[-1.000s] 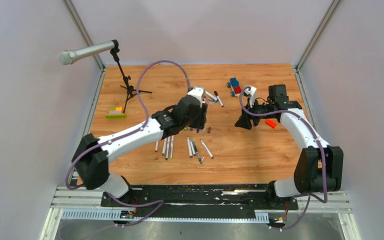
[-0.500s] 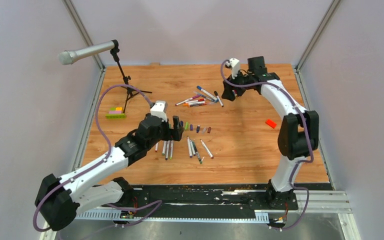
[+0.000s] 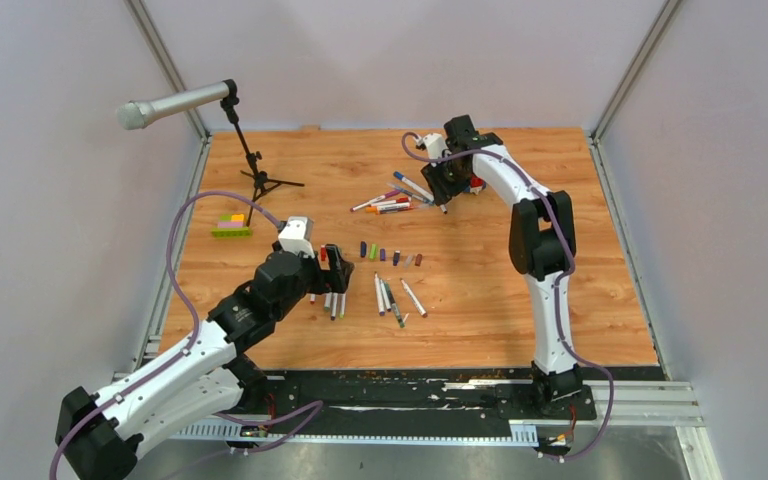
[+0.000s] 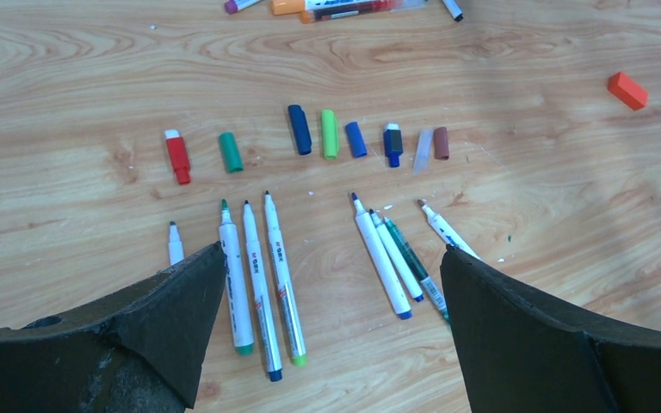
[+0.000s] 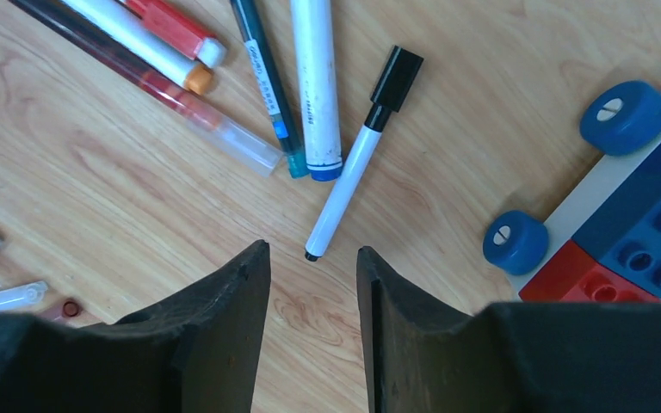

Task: Open the pen caps
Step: Pick up the pen from the center of the board.

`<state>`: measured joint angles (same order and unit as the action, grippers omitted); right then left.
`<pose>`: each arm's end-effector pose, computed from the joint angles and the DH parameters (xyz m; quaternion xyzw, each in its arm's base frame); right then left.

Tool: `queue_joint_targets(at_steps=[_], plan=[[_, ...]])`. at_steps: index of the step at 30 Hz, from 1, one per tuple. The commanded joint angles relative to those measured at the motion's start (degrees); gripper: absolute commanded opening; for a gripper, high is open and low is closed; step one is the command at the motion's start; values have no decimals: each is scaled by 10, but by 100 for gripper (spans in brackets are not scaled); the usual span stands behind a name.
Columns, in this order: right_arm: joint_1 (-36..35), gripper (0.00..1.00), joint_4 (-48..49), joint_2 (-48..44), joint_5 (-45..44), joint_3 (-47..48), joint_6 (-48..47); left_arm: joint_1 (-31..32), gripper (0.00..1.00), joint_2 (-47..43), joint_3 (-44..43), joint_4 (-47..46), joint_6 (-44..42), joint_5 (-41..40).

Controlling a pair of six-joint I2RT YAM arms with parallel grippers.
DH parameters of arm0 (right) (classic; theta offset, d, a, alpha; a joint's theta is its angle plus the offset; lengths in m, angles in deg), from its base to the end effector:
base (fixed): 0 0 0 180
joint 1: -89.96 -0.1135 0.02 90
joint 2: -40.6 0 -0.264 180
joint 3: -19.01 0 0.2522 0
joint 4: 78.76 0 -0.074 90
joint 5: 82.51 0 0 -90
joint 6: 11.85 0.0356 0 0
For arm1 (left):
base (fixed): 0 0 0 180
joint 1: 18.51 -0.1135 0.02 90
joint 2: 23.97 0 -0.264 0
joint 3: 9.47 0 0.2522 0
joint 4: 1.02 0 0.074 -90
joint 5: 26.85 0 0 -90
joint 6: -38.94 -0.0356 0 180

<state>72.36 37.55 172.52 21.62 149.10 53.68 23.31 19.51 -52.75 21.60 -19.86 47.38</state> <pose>0.4677 0.1575 0.2031 -0.3725 0.8959 0.1074 0.2172 0.1409 -0.1131 0.2523 0.0008 0.8286 -0.2342 0.5085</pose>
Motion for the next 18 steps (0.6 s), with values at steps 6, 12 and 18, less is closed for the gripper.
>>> queue_joint_targets(at_steps=[6, 12, 18], plan=[[-4, 36, -38, 38, -20, 62, 15, -3, 100, 6, 1, -7, 3, -19], [-4, 35, -43, 64, -20, 84, 18, -3, 100, 4, 1, -6, 7, -16], [-4, 31, -44, 79, -30, 89, 23, -3, 100, 4, 4, -9, 13, -11]])
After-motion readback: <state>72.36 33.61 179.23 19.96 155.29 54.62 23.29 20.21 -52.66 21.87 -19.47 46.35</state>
